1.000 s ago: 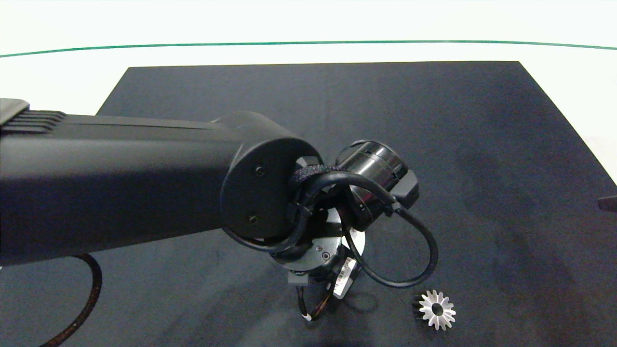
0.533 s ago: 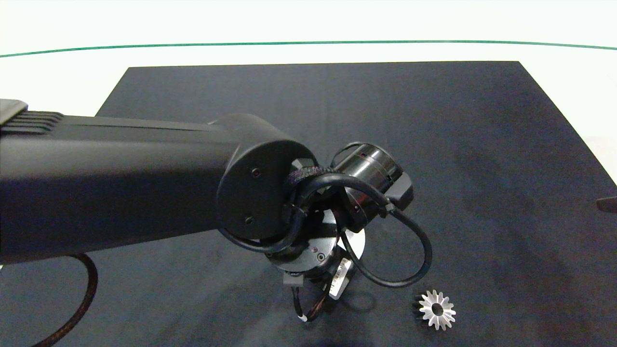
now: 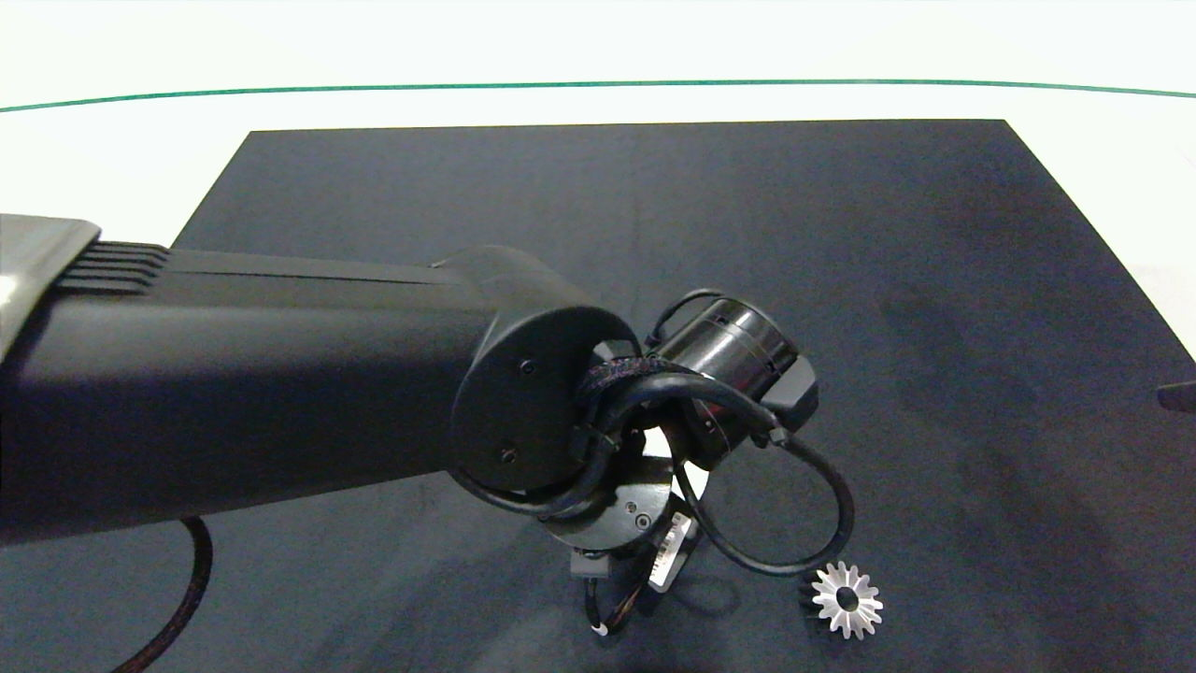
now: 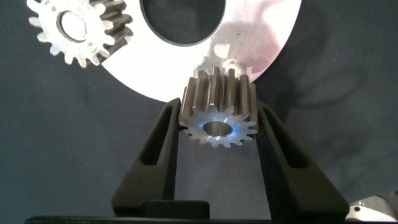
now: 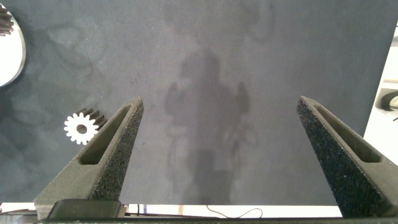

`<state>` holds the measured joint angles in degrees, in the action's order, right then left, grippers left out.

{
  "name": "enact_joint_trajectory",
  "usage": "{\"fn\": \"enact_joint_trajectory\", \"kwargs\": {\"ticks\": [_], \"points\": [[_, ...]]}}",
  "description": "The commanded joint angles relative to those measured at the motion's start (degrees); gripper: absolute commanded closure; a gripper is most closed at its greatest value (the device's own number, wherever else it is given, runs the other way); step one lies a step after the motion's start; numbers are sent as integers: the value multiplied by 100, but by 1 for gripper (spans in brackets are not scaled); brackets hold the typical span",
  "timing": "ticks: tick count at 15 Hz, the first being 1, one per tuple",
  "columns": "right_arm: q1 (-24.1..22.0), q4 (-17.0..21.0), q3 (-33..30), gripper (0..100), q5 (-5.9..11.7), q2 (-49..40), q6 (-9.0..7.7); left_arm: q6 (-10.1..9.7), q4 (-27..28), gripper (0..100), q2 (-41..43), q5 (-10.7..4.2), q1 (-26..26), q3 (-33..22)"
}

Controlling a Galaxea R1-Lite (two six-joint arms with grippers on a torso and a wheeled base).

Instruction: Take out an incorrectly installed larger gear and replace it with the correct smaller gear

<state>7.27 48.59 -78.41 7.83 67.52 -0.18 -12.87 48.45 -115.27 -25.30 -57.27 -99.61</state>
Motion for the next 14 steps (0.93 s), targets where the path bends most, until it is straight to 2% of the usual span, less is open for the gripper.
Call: {"fn": "enact_joint_trajectory", "kwargs": {"ticks": [1, 6, 14], "points": [[-6, 28, 1, 0, -36, 15, -8, 4, 25, 90, -39, -19, -12, -41], [-6, 28, 1, 0, -44, 15, 1, 48, 51, 90, 75, -28, -109, -59], [-6, 28, 10, 0, -44, 6, -8, 48, 315, 90, -101, -28, -276, -454]]}}
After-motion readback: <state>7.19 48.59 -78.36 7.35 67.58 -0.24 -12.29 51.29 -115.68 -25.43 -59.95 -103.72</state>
